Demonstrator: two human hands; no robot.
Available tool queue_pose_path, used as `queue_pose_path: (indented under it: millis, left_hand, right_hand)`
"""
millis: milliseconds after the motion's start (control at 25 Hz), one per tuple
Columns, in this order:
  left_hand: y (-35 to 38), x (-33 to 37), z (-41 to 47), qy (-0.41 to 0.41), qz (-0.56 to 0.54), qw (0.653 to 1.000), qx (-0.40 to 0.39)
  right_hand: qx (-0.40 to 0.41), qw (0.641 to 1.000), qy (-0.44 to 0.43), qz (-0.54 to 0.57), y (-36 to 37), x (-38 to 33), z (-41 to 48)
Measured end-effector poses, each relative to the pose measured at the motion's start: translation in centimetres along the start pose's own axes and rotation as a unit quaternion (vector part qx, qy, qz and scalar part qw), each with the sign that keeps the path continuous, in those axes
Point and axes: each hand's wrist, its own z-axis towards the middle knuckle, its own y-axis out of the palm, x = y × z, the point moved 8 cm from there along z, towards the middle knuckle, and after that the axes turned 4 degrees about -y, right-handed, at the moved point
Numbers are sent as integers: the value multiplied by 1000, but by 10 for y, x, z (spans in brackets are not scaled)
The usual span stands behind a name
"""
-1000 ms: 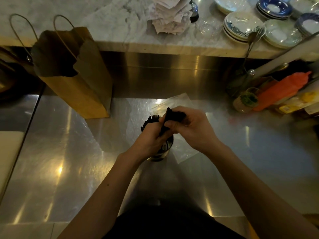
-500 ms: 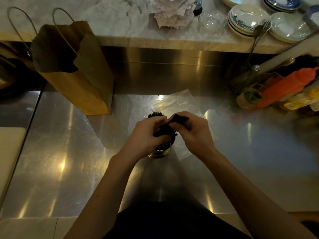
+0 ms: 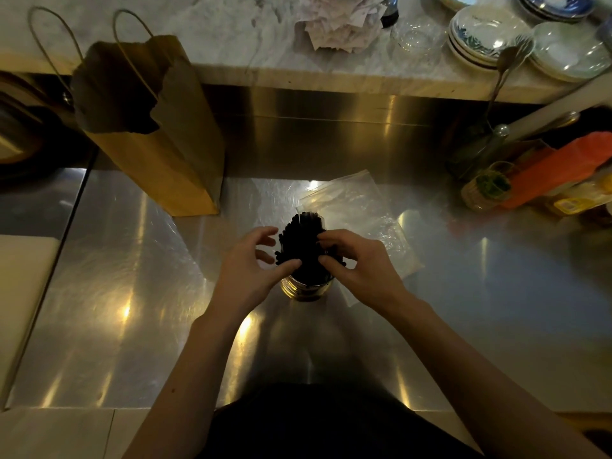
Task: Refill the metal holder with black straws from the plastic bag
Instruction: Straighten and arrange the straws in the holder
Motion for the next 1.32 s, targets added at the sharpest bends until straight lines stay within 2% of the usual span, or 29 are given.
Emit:
queue_pose_path:
  millis: [80, 280, 640, 760, 920, 1160, 1320]
  left_hand:
    - [10, -4, 3, 17, 14, 1000, 2]
    - [16, 0, 10, 61, 12, 996, 66]
    - [46, -8, 28, 84, -45, 995, -21]
    - [44, -3, 27, 87, -71, 994, -5]
    - [47, -1, 23, 34, -137, 990, -22]
    - [46, 8, 20, 53, -145, 988, -24]
    - [44, 10, 16, 67, -164, 984, 3]
  right_hand:
    - [11, 1000, -8, -14, -2, -2, 1]
    - [43, 999, -18, -22, -5, -5, 3]
    - [69, 998, -14, 5, -9, -3, 5]
    - [72, 997, -9, 11, -9, -1, 5]
    - [80, 997, -6, 19, -12, -1, 4]
    - [102, 994, -21, 32, -24, -10, 4]
    - [110, 993, -25, 27, -28, -13, 4]
